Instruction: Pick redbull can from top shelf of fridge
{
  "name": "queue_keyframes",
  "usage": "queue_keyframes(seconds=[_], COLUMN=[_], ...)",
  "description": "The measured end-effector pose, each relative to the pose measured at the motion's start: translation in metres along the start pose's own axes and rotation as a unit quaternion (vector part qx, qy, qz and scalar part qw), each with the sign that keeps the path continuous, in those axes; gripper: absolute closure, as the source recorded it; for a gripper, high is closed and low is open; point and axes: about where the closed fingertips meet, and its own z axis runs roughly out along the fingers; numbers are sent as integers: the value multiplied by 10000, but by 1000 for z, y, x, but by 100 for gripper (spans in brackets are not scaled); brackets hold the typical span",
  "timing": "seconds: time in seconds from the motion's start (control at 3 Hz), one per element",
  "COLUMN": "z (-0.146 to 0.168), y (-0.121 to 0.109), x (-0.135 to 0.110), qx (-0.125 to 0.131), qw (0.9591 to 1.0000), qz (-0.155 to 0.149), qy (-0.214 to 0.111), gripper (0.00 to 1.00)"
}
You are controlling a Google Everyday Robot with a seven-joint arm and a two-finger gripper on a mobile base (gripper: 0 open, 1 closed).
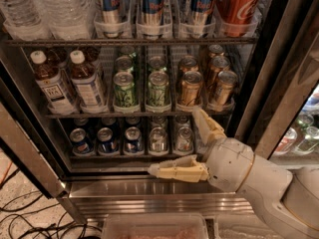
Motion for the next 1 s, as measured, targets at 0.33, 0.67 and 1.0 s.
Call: queue_keyframes(seconds=[0.33, 0.67, 1.0], z=[-16, -30, -31], y=[-20, -40, -41], x=[-4, 4, 4], qx=[709, 1142, 1162], qw=[9966, 9903, 9899], qz=[223, 563, 590], qy=[342, 551, 561], gripper=[0, 0, 0])
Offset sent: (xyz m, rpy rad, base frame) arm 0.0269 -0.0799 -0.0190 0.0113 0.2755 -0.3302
